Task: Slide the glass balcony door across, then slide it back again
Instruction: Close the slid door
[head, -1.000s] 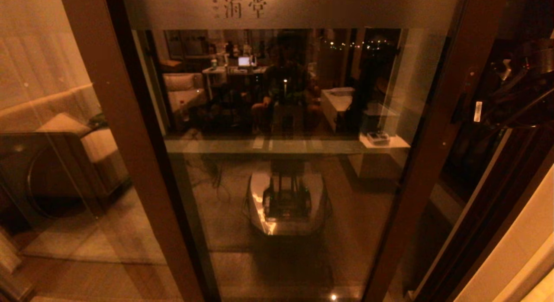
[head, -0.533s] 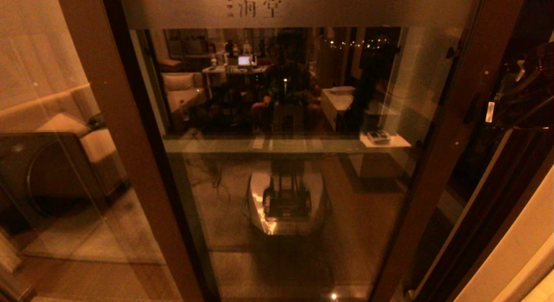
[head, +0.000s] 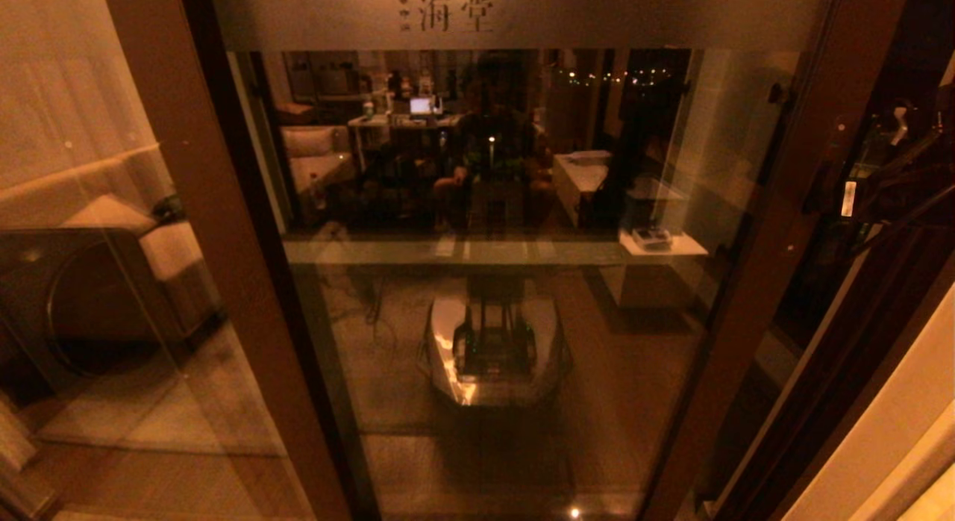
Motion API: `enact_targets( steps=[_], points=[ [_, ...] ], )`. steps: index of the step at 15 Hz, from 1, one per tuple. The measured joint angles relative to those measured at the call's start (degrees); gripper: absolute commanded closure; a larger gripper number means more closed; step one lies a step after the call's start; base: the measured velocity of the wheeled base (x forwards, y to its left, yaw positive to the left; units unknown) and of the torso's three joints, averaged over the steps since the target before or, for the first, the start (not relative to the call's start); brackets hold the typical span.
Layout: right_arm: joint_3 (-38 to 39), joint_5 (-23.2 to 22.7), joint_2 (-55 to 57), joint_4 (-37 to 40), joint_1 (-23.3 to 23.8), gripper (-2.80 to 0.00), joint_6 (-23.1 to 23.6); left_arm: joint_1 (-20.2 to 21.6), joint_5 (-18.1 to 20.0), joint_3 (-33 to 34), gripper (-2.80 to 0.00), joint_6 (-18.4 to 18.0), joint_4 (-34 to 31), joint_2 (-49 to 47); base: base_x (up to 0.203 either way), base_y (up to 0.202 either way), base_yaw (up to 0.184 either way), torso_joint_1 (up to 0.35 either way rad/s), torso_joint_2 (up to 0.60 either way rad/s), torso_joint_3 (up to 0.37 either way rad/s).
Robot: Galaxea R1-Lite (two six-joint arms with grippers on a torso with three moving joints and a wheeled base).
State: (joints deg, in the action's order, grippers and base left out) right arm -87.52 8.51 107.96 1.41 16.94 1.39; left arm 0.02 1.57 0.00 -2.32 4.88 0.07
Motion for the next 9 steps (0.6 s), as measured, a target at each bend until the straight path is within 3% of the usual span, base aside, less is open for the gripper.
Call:
enact_targets(
  steps=[9],
  points=[
    [1.5, 0.8, -1.2, -1.4, 2.0, -2.80, 0.9, 0.0, 0.0, 0.0, 0.00, 0.0, 0.0, 0.0, 0.000, 0.000, 0.000, 0.000, 0.00, 0.000]
  ],
)
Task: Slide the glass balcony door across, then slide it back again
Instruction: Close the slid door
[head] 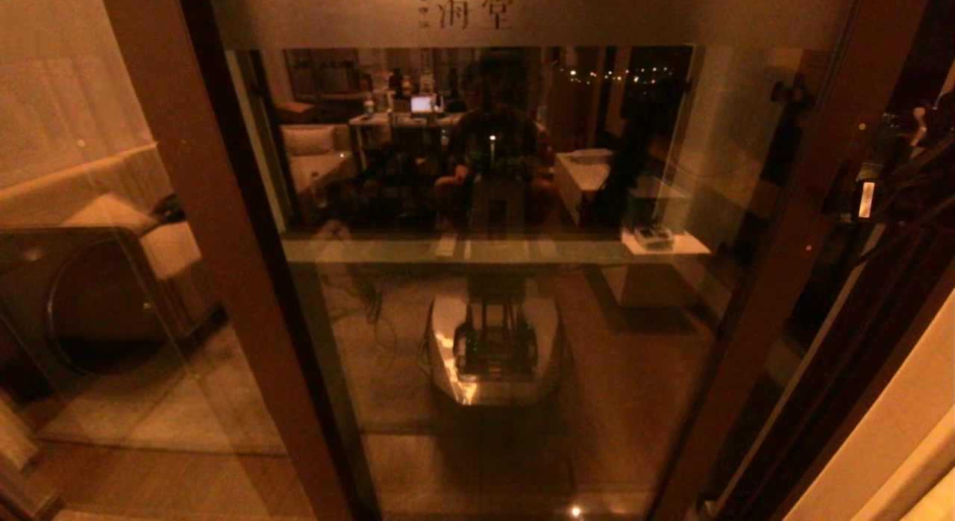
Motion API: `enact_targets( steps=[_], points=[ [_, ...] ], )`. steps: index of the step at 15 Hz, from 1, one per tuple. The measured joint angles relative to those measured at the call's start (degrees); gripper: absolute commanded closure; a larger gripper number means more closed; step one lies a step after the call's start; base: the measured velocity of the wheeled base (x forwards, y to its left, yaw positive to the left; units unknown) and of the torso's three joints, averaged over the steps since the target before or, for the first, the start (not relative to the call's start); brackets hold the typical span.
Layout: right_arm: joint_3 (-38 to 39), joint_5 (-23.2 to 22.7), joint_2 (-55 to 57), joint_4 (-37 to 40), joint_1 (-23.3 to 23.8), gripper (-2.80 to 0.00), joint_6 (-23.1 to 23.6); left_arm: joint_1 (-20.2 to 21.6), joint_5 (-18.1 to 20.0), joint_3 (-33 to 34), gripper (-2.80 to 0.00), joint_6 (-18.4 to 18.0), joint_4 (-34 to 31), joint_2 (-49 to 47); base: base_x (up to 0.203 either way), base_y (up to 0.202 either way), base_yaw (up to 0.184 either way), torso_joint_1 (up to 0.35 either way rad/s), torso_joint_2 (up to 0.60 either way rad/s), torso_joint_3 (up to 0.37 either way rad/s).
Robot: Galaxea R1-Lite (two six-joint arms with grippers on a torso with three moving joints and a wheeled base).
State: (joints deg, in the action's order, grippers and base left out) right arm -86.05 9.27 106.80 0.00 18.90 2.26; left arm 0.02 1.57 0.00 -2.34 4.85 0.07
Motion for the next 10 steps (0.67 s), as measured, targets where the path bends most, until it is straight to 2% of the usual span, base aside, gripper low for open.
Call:
enact_targets(
  steps=[10],
  points=[
    [-0.4, -0.3, 0.3, -0.4, 2.3, -2.80, 1.7, 0.0, 0.0, 0.0, 0.00, 0.0, 0.0, 0.0, 0.000, 0.000, 0.000, 0.000, 0.00, 0.000]
  ],
)
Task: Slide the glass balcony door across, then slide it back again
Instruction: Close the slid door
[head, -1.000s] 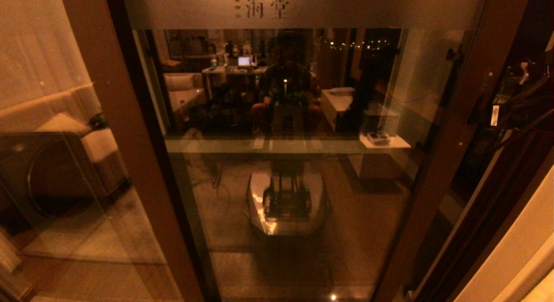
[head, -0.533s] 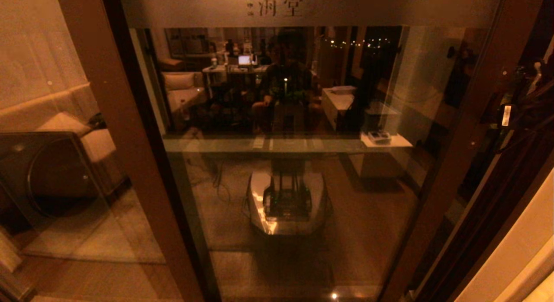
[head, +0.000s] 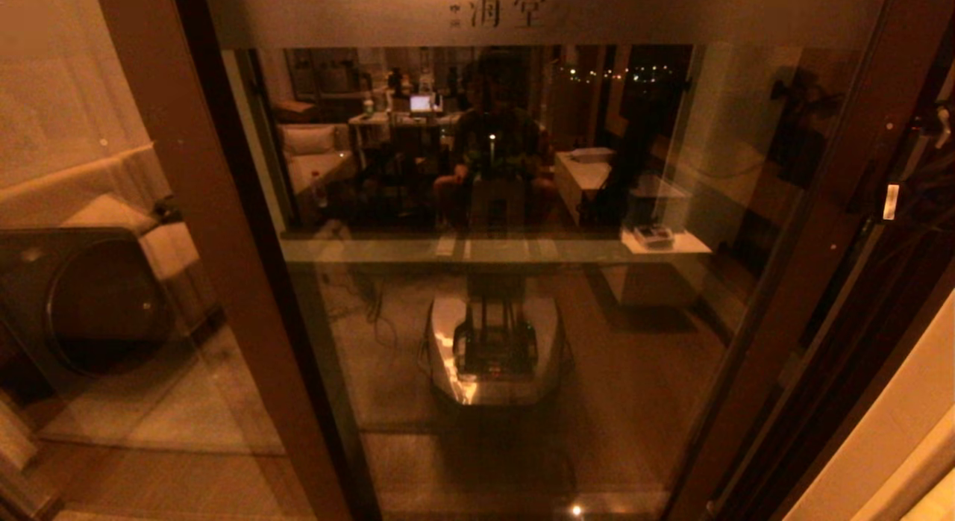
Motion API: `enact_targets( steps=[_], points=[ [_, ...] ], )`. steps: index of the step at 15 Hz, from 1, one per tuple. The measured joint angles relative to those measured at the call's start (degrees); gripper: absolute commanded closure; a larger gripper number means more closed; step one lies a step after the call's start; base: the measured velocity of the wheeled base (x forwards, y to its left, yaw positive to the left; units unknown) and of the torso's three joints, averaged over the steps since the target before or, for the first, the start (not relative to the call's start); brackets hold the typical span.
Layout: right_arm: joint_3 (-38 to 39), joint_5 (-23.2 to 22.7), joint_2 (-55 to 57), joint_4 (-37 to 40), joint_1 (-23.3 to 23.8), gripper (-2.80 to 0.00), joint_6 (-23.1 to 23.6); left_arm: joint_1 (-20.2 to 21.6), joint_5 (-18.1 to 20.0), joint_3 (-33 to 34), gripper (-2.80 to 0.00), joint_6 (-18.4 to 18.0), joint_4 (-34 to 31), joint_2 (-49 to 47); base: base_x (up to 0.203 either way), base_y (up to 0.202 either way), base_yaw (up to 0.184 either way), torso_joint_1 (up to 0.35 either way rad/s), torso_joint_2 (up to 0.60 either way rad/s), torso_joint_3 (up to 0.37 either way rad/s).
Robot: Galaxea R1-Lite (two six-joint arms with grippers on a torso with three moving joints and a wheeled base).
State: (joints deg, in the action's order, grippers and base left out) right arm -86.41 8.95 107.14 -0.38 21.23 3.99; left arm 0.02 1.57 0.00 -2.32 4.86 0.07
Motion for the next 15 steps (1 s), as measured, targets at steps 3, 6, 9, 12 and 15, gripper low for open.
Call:
enact_targets(
  steps=[3, 6, 9, 12, 15],
  points=[
    [-0.1, -0.2, 0.2, 0.0, 0.6, -2.80, 0.0, 0.0, 0.0, 0.0, 0.00, 0.0, 0.0, 0.0, 0.000, 0.000, 0.000, 0.000, 0.00, 0.000],
    [-0.1, -0.3, 0.3, 0.0, 1.1, -2.80, 0.1, 0.0, 0.0, 0.0, 0.00, 0.0, 0.0, 0.0, 0.000, 0.000, 0.000, 0.000, 0.00, 0.000],
    [-0.1, -0.4, 0.4, -0.1, 1.8, -2.80, 0.9, 0.0, 0.0, 0.0, 0.00, 0.0, 0.0, 0.0, 0.000, 0.000, 0.000, 0.000, 0.00, 0.000],
    [0.0, -0.5, 0.4, -0.1, 2.3, -2.80, 0.9, 0.0, 0.0, 0.0, 0.00, 0.0, 0.0, 0.0, 0.000, 0.000, 0.000, 0.000, 0.00, 0.000],
    [0.0, -0.5, 0.4, 0.0, 2.6, -2.80, 1.0, 0.0, 0.0, 0.0, 0.00, 0.0, 0.0, 0.0, 0.000, 0.000, 0.000, 0.000, 0.00, 0.000]
  ],
)
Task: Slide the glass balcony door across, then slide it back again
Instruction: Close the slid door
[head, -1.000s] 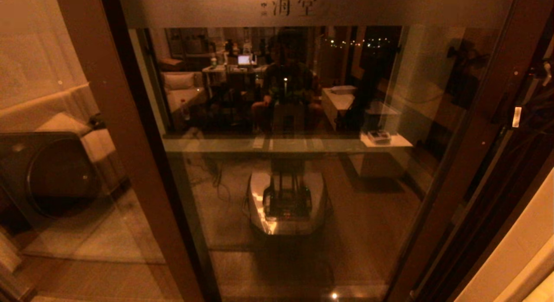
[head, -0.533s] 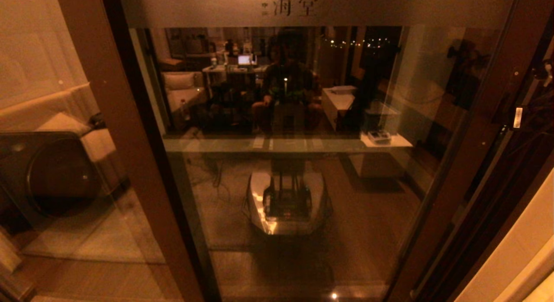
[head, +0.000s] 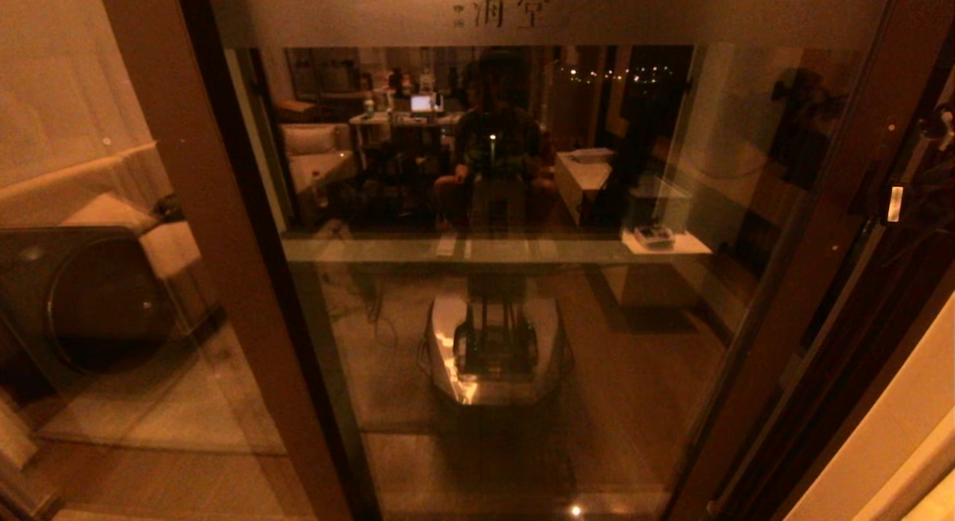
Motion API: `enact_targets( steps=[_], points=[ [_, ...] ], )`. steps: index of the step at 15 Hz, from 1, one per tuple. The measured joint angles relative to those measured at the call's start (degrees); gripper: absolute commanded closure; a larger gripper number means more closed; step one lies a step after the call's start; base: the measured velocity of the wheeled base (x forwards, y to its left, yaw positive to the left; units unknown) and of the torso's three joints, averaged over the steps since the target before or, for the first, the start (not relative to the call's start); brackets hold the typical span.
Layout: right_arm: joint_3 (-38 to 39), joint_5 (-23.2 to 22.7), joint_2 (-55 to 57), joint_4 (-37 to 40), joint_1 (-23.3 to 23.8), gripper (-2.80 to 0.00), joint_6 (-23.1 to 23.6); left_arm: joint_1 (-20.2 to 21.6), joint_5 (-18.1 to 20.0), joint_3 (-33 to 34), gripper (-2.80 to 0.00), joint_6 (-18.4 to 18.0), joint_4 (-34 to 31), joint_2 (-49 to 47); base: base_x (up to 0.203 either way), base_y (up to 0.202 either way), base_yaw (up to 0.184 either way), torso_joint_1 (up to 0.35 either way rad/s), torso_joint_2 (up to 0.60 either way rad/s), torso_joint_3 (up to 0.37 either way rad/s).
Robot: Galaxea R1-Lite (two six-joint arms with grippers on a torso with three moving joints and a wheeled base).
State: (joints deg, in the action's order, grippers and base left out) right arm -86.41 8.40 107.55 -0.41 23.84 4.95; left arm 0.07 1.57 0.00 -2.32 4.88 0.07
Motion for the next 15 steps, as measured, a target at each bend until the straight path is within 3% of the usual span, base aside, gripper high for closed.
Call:
enact_targets(
  steps=[15],
  points=[
    [0.4, -1.9, -1.1, 0.2, 1.5, -2.80, -0.3, 0.0, 0.0, 0.0, 0.00, 0.0, 0.0, 0.0, 0.000, 0.000, 0.000, 0.000, 0.00, 0.000]
  ],
)
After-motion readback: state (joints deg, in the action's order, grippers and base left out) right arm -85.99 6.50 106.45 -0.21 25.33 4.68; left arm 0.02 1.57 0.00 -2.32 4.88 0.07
